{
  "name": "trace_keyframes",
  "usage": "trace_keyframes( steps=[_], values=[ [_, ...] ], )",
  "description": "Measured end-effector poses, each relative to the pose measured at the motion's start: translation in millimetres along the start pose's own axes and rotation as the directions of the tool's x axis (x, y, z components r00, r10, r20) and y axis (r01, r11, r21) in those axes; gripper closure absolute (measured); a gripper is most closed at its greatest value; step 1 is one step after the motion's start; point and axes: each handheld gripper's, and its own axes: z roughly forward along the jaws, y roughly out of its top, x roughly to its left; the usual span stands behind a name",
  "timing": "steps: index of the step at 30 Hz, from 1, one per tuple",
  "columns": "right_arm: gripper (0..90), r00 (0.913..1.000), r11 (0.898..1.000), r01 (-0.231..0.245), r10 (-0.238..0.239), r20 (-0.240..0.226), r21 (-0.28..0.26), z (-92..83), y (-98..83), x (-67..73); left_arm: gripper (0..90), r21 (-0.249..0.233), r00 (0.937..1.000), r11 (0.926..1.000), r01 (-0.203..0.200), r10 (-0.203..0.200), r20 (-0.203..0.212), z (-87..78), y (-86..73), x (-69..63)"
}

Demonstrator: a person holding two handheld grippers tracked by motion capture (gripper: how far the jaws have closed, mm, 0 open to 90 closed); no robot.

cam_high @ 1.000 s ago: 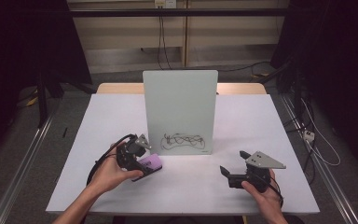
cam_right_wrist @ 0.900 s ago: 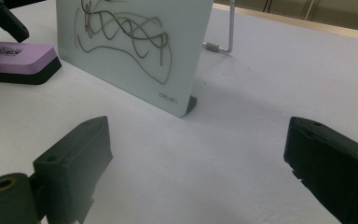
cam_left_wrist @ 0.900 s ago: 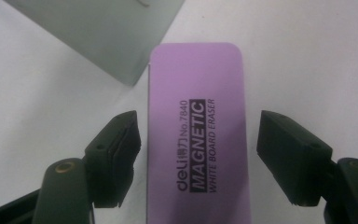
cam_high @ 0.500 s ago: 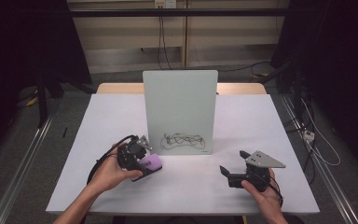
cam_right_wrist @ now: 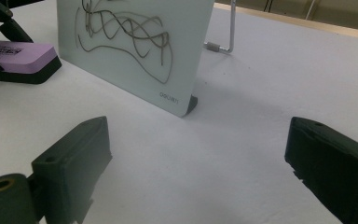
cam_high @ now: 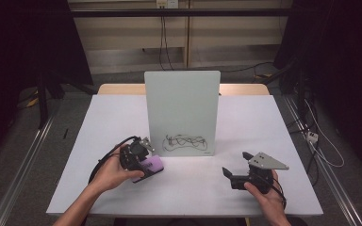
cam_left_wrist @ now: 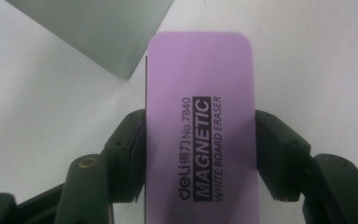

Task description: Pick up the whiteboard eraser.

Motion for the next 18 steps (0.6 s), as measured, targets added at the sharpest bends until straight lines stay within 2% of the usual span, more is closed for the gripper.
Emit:
trace_keyframes(
  steps=[3,5,6,8,12,13,16,18],
  values=[
    [6.7,1.0,1.0,-0.003,0.003,0.003,0.003,0.6,0.1,-0.1,40.8,-0.002,1.0,1.0,0.004,-0.004,-0.002,0.0,4.0,0.8],
    [6.7,1.0,1.0,-0.002,0.002,0.002,0.006,1.1,0.1,-0.2,40.7,0.033,0.9999,0.9994,-0.013,0.013,0.006,1.1,5.5,1.2],
    [6.7,1.0,1.0,-0.001,0.001,0.001,0.007,1.2,0.0,-0.2,40.7,0.03,1.0,0.9996,-0.001,0.001,0.003,1.3,5.7,1.1],
    [6.7,1.0,1.0,0.0,0.0,0.002,0.007,1.3,0.1,-0.1,40.8,0.035,0.9999,0.9994,-0.002,0.001,0.016,1.8,6.4,1.9],
    [6.7,1.0,1.0,0.001,-0.001,0.0,0.008,1.1,0.0,0.1,40.8,0.062,0.9998,0.9981,-0.006,0.005,0.017,1.1,8.2,2.1],
    [6.7,1.0,1.0,0.001,-0.001,-0.001,0.008,1.0,0.0,0.1,40.8,0.058,0.9999,0.9983,0.004,-0.005,0.016,1.5,8.1,1.6],
    [6.7,1.0,1.0,-0.002,0.002,-0.001,0.007,0.7,-0.1,-0.1,41.0,0.062,0.9999,0.9981,-0.008,0.008,0.01,0.8,7.7,1.3],
    [6.7,1.0,1.0,-0.002,0.002,0.0,0.007,0.7,0.0,0.0,41.1,0.041,1.0,0.9991,0.005,-0.005,-0.003,-0.9,6.8,-0.6]
  ],
)
